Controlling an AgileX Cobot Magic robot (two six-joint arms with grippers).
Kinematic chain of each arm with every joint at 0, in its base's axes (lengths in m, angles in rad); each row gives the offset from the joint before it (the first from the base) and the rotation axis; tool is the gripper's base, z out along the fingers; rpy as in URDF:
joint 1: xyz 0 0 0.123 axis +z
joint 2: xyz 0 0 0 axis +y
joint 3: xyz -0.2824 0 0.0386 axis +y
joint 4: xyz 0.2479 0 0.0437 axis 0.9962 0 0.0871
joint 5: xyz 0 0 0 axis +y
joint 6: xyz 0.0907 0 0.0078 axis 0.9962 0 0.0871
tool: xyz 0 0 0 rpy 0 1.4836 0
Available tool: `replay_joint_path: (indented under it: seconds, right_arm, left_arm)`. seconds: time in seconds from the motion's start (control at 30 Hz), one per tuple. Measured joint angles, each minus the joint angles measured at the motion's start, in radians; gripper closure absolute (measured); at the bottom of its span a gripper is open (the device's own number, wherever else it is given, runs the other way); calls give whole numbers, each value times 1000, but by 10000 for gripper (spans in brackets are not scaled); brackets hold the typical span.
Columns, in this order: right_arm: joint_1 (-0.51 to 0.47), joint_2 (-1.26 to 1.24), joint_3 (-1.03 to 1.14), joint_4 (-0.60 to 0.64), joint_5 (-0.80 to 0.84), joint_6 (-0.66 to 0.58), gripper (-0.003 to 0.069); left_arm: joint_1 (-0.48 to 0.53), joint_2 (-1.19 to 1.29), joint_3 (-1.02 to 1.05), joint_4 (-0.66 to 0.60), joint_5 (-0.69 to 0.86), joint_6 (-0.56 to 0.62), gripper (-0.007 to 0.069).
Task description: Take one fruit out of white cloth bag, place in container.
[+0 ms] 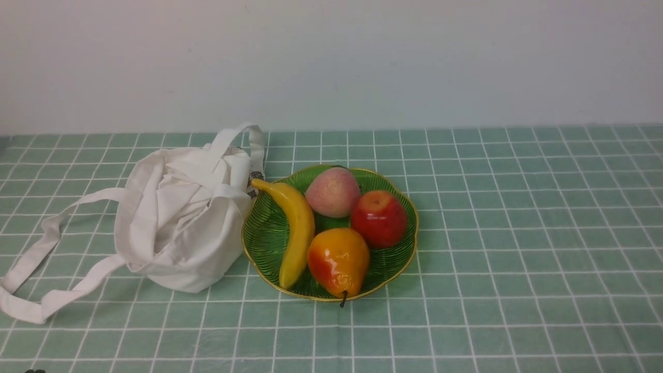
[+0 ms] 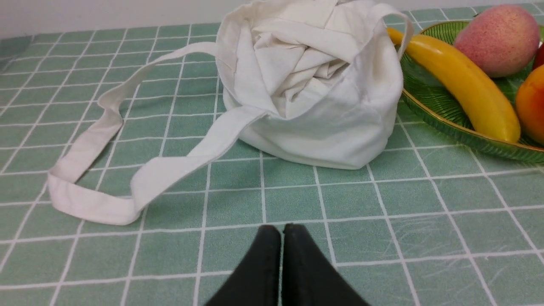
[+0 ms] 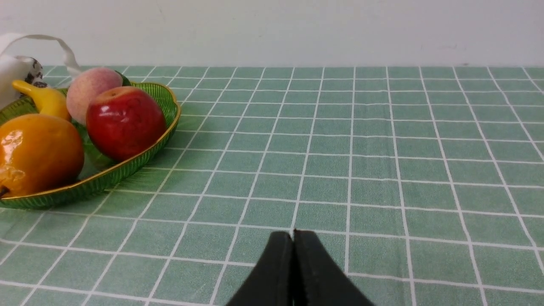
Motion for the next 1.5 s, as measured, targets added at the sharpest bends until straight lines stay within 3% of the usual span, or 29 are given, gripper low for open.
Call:
replay_joint_path:
  seconds: [1.5]
  right_arm:
    - [0, 0, 0, 0, 0, 0, 674]
  left_arm:
    - [0, 0, 0, 16, 4, -21, 632]
